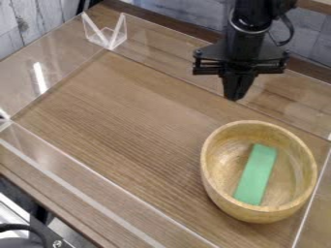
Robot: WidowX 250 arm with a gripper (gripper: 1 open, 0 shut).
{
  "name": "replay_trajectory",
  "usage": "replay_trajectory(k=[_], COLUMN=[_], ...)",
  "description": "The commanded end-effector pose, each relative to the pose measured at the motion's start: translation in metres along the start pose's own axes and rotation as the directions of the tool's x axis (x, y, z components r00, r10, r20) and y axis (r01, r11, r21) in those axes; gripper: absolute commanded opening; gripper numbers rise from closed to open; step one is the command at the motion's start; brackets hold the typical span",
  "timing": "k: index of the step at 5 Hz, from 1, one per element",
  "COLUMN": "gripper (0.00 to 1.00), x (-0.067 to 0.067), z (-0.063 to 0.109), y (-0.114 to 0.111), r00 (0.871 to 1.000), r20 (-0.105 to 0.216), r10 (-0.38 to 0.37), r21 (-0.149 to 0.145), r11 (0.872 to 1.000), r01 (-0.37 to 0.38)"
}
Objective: Put green object into wooden bowl
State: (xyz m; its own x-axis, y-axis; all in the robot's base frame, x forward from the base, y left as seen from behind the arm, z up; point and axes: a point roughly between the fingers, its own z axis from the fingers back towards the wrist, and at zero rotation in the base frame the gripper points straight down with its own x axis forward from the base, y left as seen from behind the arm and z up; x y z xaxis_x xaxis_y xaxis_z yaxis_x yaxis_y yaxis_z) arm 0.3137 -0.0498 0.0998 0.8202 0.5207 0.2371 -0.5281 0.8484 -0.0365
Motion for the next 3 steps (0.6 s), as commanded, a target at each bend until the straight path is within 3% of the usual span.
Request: replay_trajectory(k=[1,3], gripper=[0.0,0.0], x=[0.0092,0.0127], z=[0.0058,0.0002], y=[-0.0021,-0.0056], r00=[0.998,0.985], r20=[0.025,0.02], r10=[0.063,0.173], r21=[0.006,0.052], r11=[0.998,0.983], r01=[-0.063,-0.174])
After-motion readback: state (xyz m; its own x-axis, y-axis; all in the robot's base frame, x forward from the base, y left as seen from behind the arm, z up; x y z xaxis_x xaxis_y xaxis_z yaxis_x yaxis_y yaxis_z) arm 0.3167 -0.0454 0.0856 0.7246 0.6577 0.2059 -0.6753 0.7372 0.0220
